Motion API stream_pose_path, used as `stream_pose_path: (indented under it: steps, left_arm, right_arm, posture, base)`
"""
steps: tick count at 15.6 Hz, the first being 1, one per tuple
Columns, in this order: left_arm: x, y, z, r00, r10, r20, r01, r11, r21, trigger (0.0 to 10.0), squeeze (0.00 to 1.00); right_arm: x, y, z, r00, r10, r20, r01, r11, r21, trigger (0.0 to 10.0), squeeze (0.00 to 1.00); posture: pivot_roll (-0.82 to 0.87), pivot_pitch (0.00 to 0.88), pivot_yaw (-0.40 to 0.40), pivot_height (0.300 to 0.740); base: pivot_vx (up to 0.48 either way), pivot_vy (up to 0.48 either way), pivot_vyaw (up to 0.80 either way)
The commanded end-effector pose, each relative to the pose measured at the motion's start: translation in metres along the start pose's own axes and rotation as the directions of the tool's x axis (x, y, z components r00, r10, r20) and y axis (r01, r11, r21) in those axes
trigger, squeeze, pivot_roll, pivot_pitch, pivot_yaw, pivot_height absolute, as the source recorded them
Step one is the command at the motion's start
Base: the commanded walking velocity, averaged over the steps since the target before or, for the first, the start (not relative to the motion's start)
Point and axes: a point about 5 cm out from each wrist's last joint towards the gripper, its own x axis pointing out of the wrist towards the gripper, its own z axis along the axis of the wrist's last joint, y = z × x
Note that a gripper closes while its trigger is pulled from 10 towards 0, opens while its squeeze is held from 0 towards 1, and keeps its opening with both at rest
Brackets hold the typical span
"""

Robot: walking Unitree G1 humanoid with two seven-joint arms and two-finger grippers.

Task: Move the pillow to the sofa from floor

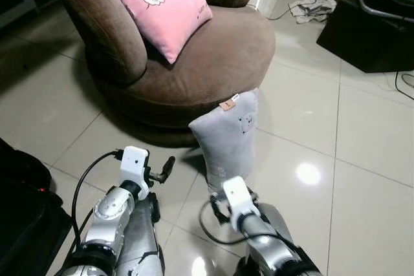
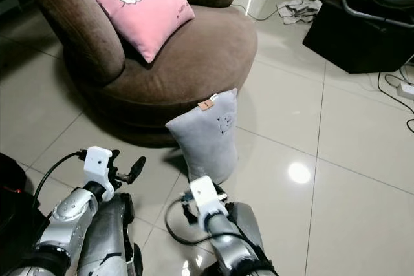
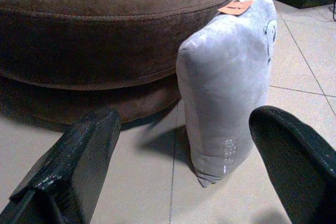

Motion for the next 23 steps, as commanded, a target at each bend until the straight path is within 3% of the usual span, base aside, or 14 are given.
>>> stream_pose_path:
  steps: [1, 4, 6, 9, 11, 13, 14, 15, 16, 19, 23]
  left_arm:
    - [0.001, -0.001, -0.003, 0.999, -0.013, -0.033, 0.013, 1.000, 0.013, 10.0, 0.00]
    - [0.006, -0.002, 0.000, 0.997, -0.050, -0.051, 0.052, 0.997, 0.054, 10.0, 0.00]
    - [0.013, -0.004, 0.005, 0.994, -0.086, -0.066, 0.092, 0.992, 0.089, 10.0, 0.00]
    - [0.020, -0.007, 0.012, 0.992, -0.112, -0.055, 0.117, 0.988, 0.101, 10.0, 0.00]
    - [0.023, -0.009, 0.014, 0.991, -0.113, -0.068, 0.121, 0.984, 0.130, 10.0, 0.00]
    - [0.025, -0.010, 0.013, 0.989, -0.123, -0.084, 0.133, 0.983, 0.127, 10.0, 0.00]
    - [0.025, -0.011, 0.012, 0.987, -0.131, -0.091, 0.142, 0.982, 0.128, 10.0, 0.00]
    - [0.025, -0.012, 0.011, 0.986, -0.134, -0.099, 0.146, 0.979, 0.138, 10.0, 0.00]
    - [0.025, -0.012, 0.010, 0.986, -0.134, -0.103, 0.148, 0.979, 0.144, 10.0, 0.00]
    - [0.024, -0.010, 0.008, 0.981, -0.146, -0.129, 0.167, 0.970, 0.176, 10.0, 0.00]
    - [0.023, 0.000, 0.010, 0.966, -0.168, -0.195, 0.216, 0.940, 0.264, 10.0, 0.00]
  right_arm:
    - [-0.004, 0.004, -0.002, 0.999, 0.004, 0.033, -0.004, 1.000, -0.004, 10.0, 0.00]
    - [-0.029, -0.003, -0.023, 0.999, 0.027, 0.042, -0.028, 0.999, 0.018, 10.0, 0.00]
    - [-0.046, 0.006, -0.031, 0.998, 0.042, 0.046, -0.042, 0.999, 0.002, 10.0, 0.00]
    - [-0.057, 0.018, -0.016, 0.995, 0.027, 0.099, -0.031, 0.999, 0.037, 10.0, 0.00]
    - [-0.061, 0.020, -0.026, 0.999, -0.013, 0.048, 0.011, 0.999, 0.039, 10.0, 0.00]
    - [-0.062, 0.032, -0.027, 0.999, -0.033, 0.024, 0.032, 0.998, 0.049, 10.0, 0.00]
    - [-0.065, 0.015, -0.027, 0.999, -0.036, 0.027, 0.034, 0.998, 0.048, 10.0, 0.00]
    - [-0.071, -0.012, -0.027, 0.998, -0.053, 0.041, 0.051, 0.997, 0.051, 10.0, 0.00]
    - [-0.073, -0.020, -0.025, 0.997, -0.062, 0.047, 0.060, 0.997, 0.052, 10.0, 0.00]
    - [-0.077, -0.033, -0.016, 0.993, -0.085, 0.077, 0.082, 0.996, 0.047, 10.0, 0.00]
    - [-0.078, -0.018, -0.014, 0.995, -0.076, 0.072, 0.072, 0.996, 0.057, 10.0, 0.00]
  posture:
    - [0.04, 0.144, -0.094, 0.533]
    - [-0.05, 0.160, -0.075, 0.533]
    - [-0.09, 0.164, -0.064, 0.533]
    - [-0.13, 0.171, -0.053, 0.533]
    - [-0.14, 0.172, -0.046, 0.533]
    - [-0.15, 0.178, -0.042, 0.533]
    - [-0.15, 0.181, -0.040, 0.533]
    - [-0.15, 0.181, -0.040, 0.533]
    - [-0.15, 0.185, -0.037, 0.533]
    - [-0.16, 0.195, -0.034, 0.533]
    - [-0.17, 0.214, -0.019, 0.533]
  base:
    - [0.300, 0.000, 0.00]
    - [0.464, 0.000, 0.00]
    - [0.480, 0.000, 0.00]
    - [0.472, 0.000, 0.00]
    - [0.232, 0.000, 0.00]
    - [0.000, 0.000, 0.00]
    - [0.000, 0.000, 0.00]
    - [0.000, 0.000, 0.00]
    - [0.000, 0.000, 0.00]
    - [0.000, 0.000, 0.00]
    - [0.000, 0.000, 0.00]
